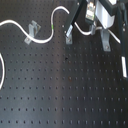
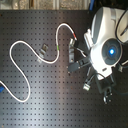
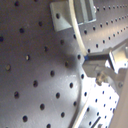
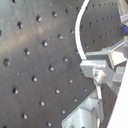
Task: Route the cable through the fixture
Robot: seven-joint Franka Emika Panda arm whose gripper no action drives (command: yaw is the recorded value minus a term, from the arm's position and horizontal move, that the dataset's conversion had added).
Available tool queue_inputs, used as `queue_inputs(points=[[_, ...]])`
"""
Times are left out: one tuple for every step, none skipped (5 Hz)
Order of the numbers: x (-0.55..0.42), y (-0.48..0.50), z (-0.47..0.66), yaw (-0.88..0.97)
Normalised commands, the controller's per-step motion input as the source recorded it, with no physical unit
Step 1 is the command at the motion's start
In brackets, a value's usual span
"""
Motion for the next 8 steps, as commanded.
queue_inputs(points=[[0.267,-0.072,-0.37,-0.01],[0.360,-0.081,-0.43,0.00],[0.234,0.039,-0.20,0.00],[-0.085,0.185,0.03,0.51],[-0.247,0.169,0.06,0.70],[-0.256,0.255,0.23,0.59],[-0.121,0.332,0.31,0.37],[-0.053,0.098,0.16,0.23]])
